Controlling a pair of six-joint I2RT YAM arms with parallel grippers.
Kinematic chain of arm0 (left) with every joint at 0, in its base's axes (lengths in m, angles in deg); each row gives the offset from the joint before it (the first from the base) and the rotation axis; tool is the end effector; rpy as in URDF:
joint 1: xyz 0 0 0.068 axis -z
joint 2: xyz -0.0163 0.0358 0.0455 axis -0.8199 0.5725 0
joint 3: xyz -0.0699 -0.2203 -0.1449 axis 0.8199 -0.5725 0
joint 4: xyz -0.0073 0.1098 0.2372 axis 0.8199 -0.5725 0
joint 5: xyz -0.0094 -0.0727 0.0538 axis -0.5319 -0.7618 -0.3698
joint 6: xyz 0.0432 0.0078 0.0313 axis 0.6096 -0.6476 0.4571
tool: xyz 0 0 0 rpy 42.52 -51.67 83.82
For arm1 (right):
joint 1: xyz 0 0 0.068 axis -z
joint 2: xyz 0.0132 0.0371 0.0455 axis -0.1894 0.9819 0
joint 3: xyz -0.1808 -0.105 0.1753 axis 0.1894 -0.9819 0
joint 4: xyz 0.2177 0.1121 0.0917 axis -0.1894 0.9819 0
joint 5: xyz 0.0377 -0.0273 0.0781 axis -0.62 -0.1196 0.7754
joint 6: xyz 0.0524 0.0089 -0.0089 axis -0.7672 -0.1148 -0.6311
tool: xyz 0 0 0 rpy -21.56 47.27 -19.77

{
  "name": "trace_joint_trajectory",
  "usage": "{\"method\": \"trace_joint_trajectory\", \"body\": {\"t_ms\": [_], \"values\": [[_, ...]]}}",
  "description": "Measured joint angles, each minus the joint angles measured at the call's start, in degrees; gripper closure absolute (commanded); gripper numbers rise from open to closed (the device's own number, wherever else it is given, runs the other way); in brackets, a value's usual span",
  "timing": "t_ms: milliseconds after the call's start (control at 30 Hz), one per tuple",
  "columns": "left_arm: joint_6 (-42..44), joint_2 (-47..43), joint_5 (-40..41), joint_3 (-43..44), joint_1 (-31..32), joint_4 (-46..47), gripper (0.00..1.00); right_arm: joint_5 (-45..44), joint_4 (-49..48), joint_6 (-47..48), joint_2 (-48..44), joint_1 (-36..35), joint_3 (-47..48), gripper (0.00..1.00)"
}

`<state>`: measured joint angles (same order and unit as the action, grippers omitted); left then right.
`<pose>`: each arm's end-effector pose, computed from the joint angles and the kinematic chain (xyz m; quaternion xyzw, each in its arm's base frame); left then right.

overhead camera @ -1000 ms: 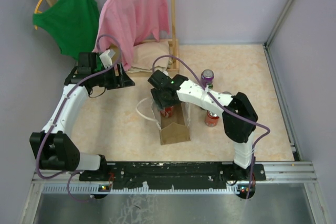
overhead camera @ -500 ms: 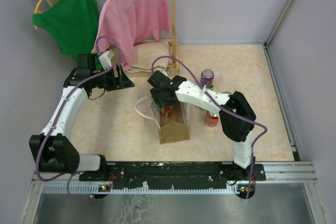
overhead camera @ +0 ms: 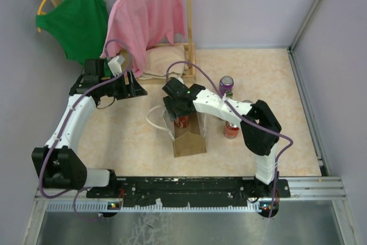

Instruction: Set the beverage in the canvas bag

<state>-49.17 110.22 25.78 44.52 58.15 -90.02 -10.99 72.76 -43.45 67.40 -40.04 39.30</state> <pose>0.2846 -0.0356 0.3182 0.0491 0.8849 -0.3210 0.3339 0.2632 0.3118 0.2376 -0.2047 0.9420 0.0597 0.2592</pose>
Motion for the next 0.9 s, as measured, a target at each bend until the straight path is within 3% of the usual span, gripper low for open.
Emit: {"method": "trace_joint_trajectory", "body": {"t_ms": [267,900], "values": [[-0.13,0.00,-0.22,-0.02,-0.02,0.00,0.22,1.40,-0.92,-0.44,-0.42,0.13,-0.72,0.19],[-0.15,0.02,-0.50,-0.02,-0.02,0.00,0.22,-2.67,0.33,-0.79,-6.62,0.17,3.04,0.18]]}}
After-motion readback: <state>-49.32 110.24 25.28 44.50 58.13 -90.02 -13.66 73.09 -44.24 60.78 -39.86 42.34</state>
